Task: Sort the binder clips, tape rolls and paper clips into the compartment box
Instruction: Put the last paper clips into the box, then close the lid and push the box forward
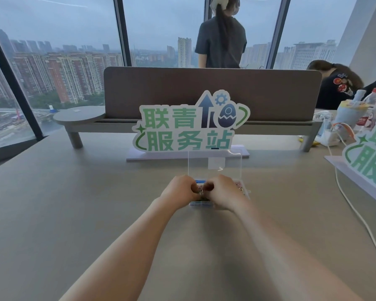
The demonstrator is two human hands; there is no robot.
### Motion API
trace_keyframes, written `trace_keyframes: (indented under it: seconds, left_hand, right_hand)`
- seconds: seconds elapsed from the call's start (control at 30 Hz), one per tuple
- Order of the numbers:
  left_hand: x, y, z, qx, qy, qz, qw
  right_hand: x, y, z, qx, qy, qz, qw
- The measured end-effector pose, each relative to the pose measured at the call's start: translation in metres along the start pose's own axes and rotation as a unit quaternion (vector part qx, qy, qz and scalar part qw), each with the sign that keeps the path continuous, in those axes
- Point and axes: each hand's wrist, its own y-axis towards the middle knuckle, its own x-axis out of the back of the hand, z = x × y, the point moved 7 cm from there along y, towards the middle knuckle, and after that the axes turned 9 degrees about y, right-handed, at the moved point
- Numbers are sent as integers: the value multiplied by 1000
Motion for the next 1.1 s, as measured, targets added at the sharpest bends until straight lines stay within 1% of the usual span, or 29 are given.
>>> trace_keyframes:
  seconds: [0.07, 0.13, 0.27, 0.4, 0.47, 0.53, 0.63, 0.77, 0.9, 1.0, 1.1]
  left_hand:
    - [3, -1, 4, -1, -19, -16, 1000]
    - [7, -2, 8, 4, -40, -40, 998]
    - [12, -4, 22, 33, -74, -79, 994]
    - [6, -4, 38, 81, -124, -96, 984]
    - [-1, 0, 44, 101, -155, -94, 978]
    - [-7, 4, 45, 124, -203, -81, 968]
    - [-16, 12, 43, 152, -279, -62, 946]
    - [-19, 20, 33, 145, -345, -39, 926]
    - [-25, 26, 34, 151, -395, -23, 906]
    - [-32, 30, 40, 146, -408, -12, 901]
    - [-48, 44, 60, 141, -419, -9, 897]
  right_hand:
    - [7, -1, -3, -6, 33, -25, 999]
    - [17, -3, -7, -5, 72, -75, 995]
    - [40, -9, -17, 10, 90, -160, 983]
    - [69, -19, -55, -32, 150, -278, 948]
    - [79, -22, -74, -65, 157, -308, 936]
    - [81, -22, -87, -85, 164, -296, 937]
    - [76, -16, -95, -107, 184, -241, 947]
    - [68, -5, -97, -114, 236, -180, 948]
    - [65, -1, -97, -111, 280, -156, 941]
    - [64, -4, -91, -102, 319, -159, 929]
    - [61, -8, -82, -83, 345, -162, 921]
